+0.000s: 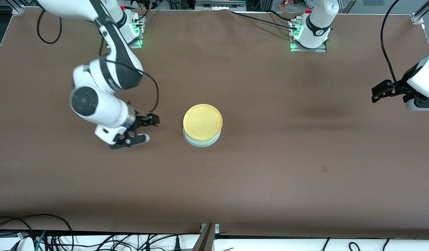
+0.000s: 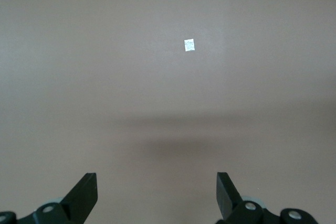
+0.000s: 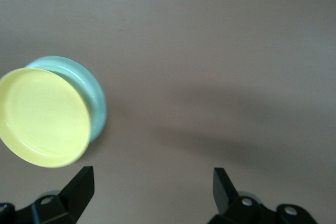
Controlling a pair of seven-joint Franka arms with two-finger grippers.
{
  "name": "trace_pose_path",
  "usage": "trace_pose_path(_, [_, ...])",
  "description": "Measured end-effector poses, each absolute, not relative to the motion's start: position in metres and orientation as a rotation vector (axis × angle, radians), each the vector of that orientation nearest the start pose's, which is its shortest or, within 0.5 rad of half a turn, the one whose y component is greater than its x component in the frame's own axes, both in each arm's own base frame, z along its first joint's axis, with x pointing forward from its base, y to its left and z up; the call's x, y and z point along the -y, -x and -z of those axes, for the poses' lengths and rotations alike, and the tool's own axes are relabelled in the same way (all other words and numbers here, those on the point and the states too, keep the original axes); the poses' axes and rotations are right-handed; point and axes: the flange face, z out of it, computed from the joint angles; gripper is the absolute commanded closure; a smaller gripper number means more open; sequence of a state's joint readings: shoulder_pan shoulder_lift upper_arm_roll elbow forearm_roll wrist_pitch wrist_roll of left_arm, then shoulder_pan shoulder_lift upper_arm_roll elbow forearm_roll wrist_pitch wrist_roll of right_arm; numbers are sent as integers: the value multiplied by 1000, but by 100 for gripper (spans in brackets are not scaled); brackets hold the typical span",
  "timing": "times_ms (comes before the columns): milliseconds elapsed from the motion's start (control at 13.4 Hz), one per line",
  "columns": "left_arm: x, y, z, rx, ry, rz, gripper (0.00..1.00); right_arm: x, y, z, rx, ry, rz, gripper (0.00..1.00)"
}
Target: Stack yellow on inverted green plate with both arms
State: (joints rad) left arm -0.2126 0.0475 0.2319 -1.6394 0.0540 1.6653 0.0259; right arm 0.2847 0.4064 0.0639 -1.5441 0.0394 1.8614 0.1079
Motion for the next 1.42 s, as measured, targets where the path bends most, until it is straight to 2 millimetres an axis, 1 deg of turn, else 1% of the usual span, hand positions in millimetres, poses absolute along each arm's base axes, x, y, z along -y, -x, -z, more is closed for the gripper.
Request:
trace_pose_path(224, [-14,-574,-574,-19,3077,-33,0,-178,-614,-482,280,3162,-126,0])
trace_pose_path(298, [-13,-574,-574,-19,3077,-33,0,-157,-608,-505,234,3179,-129,0])
trace_pose_path(447, [-13,-574,-573,-20,3076,-38,0,-108,-587,-550,112,3197,-192,0])
trace_pose_path(522, [-13,-575,-572,-20,3076,-40,0,-85,-575,-571,55,3196,-211,0])
trace_pose_path(671, [-13,-575,-570,-20,3076,-44,0,-47,-556,-601,-43,3185,-220,0])
trace_pose_path(745, [-13,-576,-570,-20,3075,-44,0,-27,-551,-609,-95,3175,-209,0])
trace_pose_path(894, [-12,-576,-570,-21,3075,-45,0,9,-548,-613,-195,3157,-187,0])
trace_pose_path(1043, [-12,-576,-570,-22,3075,-45,0,29,-550,-617,-250,3152,-85,0])
trace_pose_path(1192, [-12,-576,-570,-23,3075,-45,0,36,-547,-612,-268,3150,-58,0])
trace_pose_path(1416, [-12,-576,-570,-23,3075,-45,0,32,-538,-606,-259,3149,-75,0])
